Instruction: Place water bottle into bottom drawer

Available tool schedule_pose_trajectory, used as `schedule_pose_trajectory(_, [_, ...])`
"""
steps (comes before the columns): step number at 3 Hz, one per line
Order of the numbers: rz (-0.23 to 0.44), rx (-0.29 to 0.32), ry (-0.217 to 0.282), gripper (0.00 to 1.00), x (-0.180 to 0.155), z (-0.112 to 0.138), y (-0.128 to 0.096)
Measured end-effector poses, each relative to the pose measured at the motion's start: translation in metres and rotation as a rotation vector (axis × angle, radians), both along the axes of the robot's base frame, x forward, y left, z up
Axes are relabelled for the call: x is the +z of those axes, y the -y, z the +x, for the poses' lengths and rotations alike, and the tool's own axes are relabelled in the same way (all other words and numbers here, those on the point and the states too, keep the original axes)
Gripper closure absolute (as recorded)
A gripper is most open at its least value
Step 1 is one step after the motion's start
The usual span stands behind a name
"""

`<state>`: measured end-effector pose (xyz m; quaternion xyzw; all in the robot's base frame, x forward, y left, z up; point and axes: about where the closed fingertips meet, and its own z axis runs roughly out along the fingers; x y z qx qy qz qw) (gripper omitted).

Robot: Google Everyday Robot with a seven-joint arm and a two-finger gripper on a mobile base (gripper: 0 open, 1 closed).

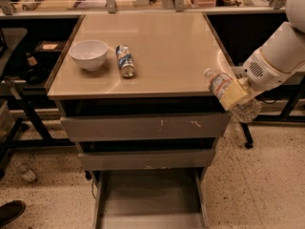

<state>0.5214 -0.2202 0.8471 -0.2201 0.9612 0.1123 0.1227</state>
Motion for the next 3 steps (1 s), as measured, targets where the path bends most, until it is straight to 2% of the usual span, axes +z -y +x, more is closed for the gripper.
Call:
schedule_pose_trajectory(1, [0.007, -0.007, -0.033, 1.0, 0.002, -0.036, -0.004])
schedule_pose_trajectory(2, [0.027, -0.011, -0.097, 1.0, -0.021, -0.083, -0.012])
schedule_pose_trajectory(3, [0.028, -0.011, -0.098, 1.0, -0.022, -0.084, -0.012])
